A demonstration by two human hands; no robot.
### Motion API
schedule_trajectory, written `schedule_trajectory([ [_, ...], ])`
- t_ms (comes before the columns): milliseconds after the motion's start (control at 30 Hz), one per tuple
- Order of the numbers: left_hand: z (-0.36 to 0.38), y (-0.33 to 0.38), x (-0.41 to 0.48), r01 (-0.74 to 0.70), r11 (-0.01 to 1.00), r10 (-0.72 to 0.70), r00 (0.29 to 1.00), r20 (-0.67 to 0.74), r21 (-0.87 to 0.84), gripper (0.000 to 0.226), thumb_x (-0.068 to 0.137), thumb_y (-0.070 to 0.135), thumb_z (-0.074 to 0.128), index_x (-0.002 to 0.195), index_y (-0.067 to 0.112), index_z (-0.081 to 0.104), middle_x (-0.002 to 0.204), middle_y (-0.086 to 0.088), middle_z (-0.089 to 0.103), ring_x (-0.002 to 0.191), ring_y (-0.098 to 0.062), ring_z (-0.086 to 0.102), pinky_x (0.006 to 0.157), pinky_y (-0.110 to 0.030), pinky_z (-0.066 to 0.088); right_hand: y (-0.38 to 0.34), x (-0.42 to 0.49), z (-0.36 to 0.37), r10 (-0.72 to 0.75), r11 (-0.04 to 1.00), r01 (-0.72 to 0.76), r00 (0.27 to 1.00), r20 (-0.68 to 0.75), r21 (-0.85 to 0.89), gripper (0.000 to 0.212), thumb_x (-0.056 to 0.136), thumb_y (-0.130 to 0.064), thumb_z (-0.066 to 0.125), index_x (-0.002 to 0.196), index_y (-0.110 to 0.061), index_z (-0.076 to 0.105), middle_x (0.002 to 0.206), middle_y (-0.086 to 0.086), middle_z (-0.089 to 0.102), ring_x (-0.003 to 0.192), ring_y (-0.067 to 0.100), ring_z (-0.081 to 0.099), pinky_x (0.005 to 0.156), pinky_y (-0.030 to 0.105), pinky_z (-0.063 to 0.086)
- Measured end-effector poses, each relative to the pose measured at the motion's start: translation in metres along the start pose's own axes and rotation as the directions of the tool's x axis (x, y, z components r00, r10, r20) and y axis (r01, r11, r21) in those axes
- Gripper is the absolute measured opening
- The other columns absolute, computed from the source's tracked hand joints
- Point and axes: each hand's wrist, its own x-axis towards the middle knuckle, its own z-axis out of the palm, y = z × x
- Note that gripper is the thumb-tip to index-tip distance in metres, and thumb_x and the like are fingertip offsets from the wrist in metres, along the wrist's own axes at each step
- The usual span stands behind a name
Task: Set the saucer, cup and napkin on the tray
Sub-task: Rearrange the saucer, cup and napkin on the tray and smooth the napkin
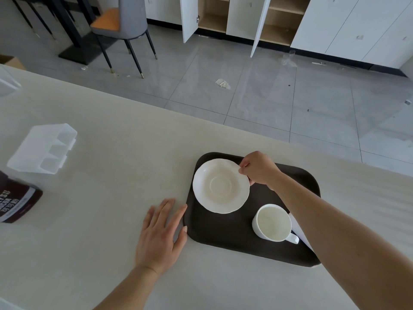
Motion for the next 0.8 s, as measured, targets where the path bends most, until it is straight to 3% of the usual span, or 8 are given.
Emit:
schedule_trajectory([
  [400,-0.003,0.003,0.000,-0.001,1.000,0.001,1.000,-0.017,-0.007,0.051,0.098,0.045,0.032,0.144,0.027,0.045,0.150,-0.009,0.046,0.143,-0.023,0.036,0.116,-0.050,0.028,0.010,0.001,0.007,0.147,0.943,-0.126,0.988,-0.044,0.308,0.009,0.090,-0.005,0.060,0.092,-0.006,0.068,0.086,0.008,0.075,0.059,0.024,0.076,0.082,0.046,0.062],
  [800,-0.004,0.003,0.000,-0.008,1.000,0.008,1.000,-0.023,-0.004,0.050,0.097,0.042,0.037,0.143,0.025,0.047,0.149,-0.011,0.047,0.142,-0.024,0.038,0.116,-0.050,0.028,0.012,-0.002,0.012,0.247,0.819,-0.217,0.969,0.016,0.531,0.004,0.090,0.000,0.064,0.089,-0.002,0.068,0.087,0.016,0.075,0.066,0.031,0.076,0.078,0.046,0.064],
])
